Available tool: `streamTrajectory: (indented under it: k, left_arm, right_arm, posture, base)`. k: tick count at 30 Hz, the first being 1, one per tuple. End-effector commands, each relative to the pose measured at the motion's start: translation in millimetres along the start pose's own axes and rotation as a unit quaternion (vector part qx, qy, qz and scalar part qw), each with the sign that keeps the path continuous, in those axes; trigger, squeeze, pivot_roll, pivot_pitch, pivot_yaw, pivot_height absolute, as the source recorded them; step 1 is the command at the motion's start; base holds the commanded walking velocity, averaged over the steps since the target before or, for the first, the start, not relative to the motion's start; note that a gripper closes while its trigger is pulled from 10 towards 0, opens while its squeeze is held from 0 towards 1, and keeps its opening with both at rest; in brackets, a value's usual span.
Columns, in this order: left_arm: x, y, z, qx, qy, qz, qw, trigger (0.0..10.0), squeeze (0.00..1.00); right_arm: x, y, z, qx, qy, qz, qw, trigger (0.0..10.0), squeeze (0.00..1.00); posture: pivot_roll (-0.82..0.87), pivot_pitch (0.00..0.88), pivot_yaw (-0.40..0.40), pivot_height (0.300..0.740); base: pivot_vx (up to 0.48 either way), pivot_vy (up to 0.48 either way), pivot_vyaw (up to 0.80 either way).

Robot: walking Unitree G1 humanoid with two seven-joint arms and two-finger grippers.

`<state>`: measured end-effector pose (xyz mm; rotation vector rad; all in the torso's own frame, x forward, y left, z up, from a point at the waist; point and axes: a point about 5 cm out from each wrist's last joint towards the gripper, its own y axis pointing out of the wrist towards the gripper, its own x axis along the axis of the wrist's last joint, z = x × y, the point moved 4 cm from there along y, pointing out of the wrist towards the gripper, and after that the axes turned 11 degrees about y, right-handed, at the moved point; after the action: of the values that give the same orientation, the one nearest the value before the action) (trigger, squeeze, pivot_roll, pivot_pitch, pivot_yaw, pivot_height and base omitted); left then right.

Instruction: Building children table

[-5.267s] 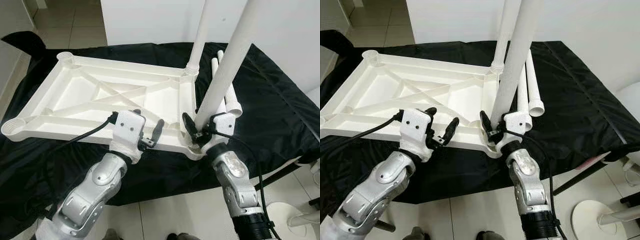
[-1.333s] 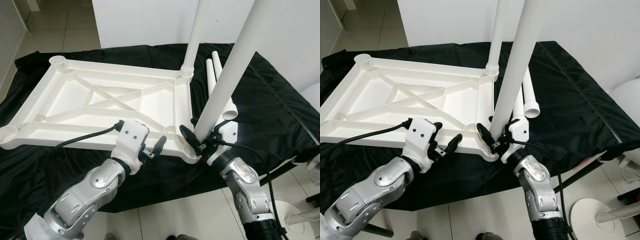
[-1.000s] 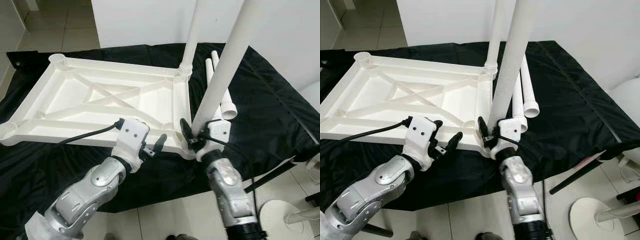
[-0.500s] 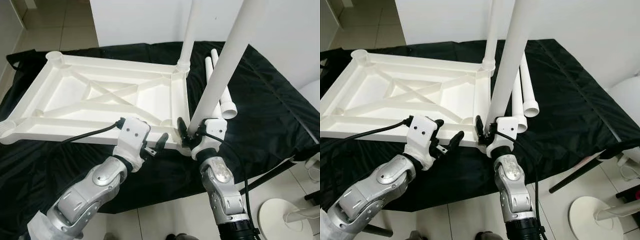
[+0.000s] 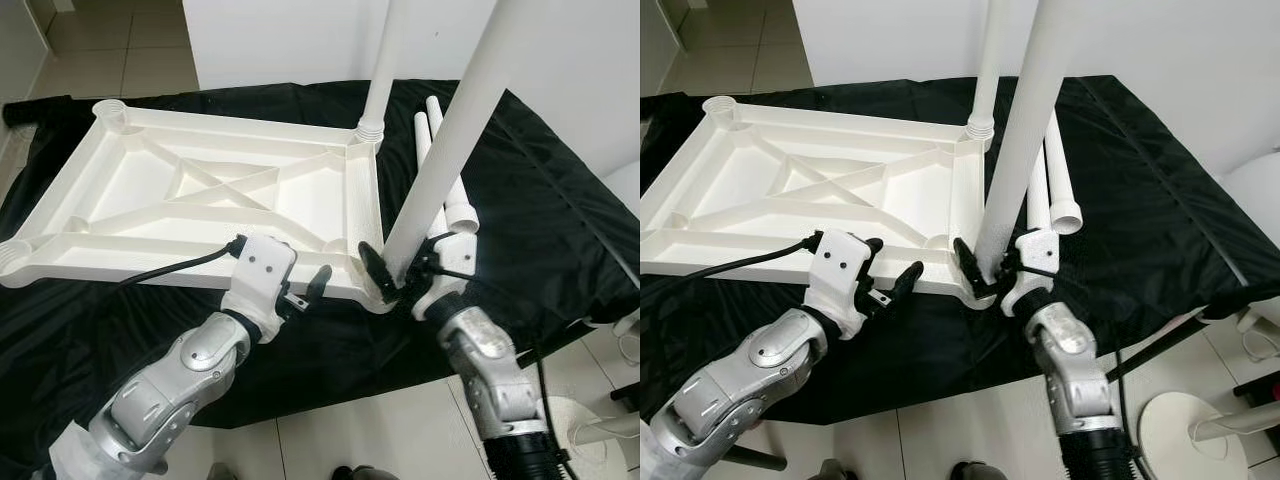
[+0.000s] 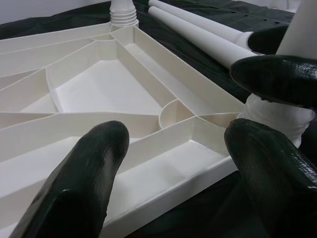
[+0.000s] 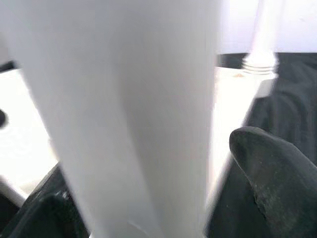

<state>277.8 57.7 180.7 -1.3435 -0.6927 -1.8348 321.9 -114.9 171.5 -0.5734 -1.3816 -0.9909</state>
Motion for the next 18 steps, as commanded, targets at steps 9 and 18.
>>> streamTrajectory:
  k: [9, 18]
  left_arm:
    - [-14, -3.7, -33.3, -0.159, 0.037, 0.001, 0.987, 10.0, 0.00]
    - [-14, -10.6, -39.9, -0.206, 0.024, 0.009, 0.978, 10.0, 0.00]
  right_arm:
    - [-7, 8.7, -9.3, 0.112, -0.033, 0.060, 0.991, 10.0, 0.00]
    - [-17, 18.7, -5.0, 0.172, -0.048, 0.095, 0.979, 10.0, 0.00]
  posture:
    - [0.01, 0.092, -0.017, 0.740]
    - [0.02, 0.077, -0.020, 0.740]
  base:
    - [0.000, 0.000, 0.00]
    - [0.000, 0.000, 0.00]
